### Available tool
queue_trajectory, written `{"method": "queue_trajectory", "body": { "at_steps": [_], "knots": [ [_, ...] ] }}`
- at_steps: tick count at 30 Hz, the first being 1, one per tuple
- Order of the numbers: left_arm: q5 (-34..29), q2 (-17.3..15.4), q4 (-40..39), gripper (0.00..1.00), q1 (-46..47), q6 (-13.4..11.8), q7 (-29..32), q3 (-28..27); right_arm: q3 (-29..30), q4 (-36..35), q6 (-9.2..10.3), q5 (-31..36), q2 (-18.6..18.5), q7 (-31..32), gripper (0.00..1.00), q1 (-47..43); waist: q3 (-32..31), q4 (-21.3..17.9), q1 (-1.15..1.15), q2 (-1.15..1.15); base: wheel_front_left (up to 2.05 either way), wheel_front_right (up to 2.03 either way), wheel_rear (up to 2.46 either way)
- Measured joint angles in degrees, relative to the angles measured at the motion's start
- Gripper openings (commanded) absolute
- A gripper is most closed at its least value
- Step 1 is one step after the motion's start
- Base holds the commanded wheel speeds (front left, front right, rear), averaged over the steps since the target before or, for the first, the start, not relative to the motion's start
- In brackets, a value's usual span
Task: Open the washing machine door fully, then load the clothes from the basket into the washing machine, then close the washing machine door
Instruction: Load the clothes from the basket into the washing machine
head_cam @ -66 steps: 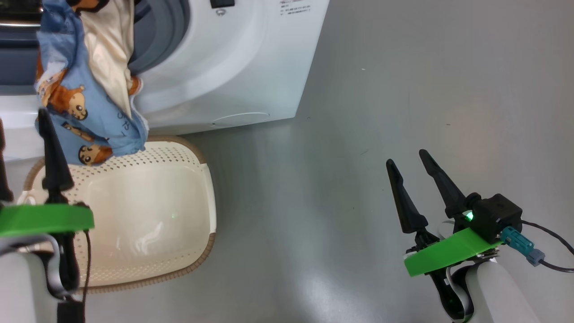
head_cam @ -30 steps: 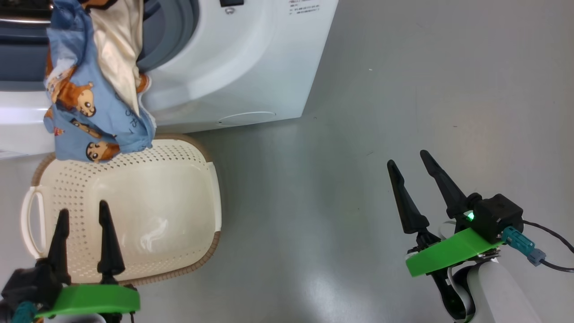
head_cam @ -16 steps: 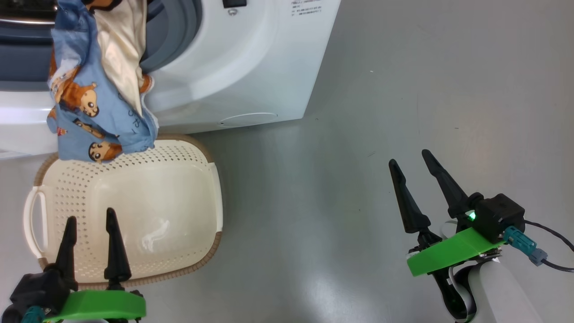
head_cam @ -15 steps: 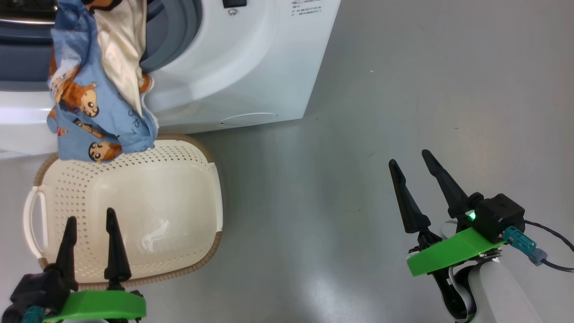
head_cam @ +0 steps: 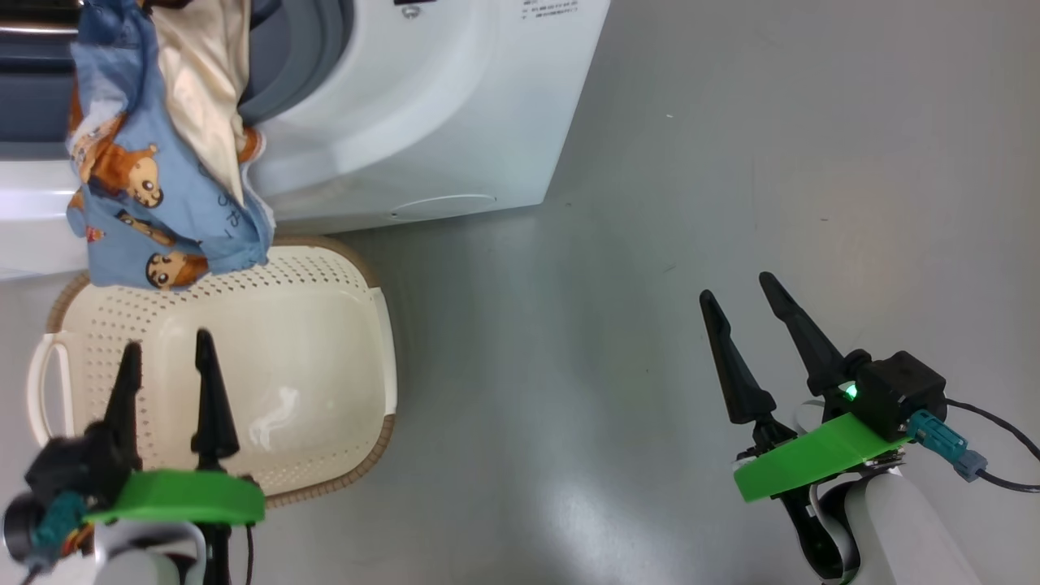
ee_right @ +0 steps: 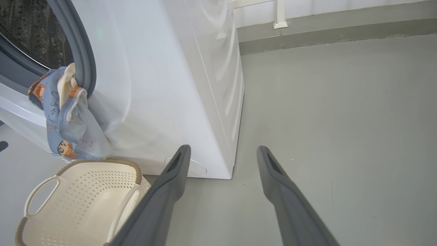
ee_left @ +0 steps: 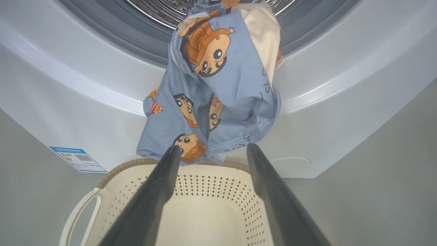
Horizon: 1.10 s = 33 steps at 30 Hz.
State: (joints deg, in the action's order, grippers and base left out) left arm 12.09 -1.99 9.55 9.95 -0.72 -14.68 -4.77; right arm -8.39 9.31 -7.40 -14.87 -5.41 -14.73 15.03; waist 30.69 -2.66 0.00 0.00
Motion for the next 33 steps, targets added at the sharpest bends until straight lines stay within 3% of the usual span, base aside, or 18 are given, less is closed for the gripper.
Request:
{"method": "queue_trajectory", "body": {
  "at_steps": [11, 18, 31, 32, 33],
  "knots": [
    [-1.91, -0.58, 10.39, 1.00, 12.15, 3.08, 0.00, -1.68, -0.26, -0.07, 0.00, 0.00, -0.10, 0.00, 1.00, 0.36, 2.67, -1.11, 0.00, 0.00, 0.00, 0.00, 0.00],
    [-2.42, -1.47, 19.02, 1.00, 18.70, 4.03, 0.00, -3.14, -0.15, -0.65, 0.00, 0.00, -0.19, 0.00, 1.00, 0.70, 5.39, -1.90, 0.00, 0.00, 0.00, 0.00, 0.00],
    [-1.10, -2.99, 27.07, 1.00, 28.65, 5.47, 0.00, -7.43, 0.32, -1.64, 0.00, 0.01, 0.11, 0.00, 1.00, 2.15, 9.96, -3.44, 0.00, 0.00, 0.00, 0.00, 0.00],
    [-0.79, -3.38, 27.99, 0.80, 30.39, 5.55, 0.00, -8.31, 0.36, -1.69, 0.00, 0.01, 0.22, 0.00, 1.00, 2.66, 10.39, -3.69, 0.00, 0.00, 0.00, 0.00, 0.00],
    [-0.70, -3.48, 28.13, 0.53, 30.98, 5.59, 0.00, -8.53, 0.42, -1.83, 0.00, 0.01, 0.30, 0.00, 1.00, 2.72, 10.56, -3.81, 0.00, 0.00, 0.00, 0.00, 0.00]
  ]
}}
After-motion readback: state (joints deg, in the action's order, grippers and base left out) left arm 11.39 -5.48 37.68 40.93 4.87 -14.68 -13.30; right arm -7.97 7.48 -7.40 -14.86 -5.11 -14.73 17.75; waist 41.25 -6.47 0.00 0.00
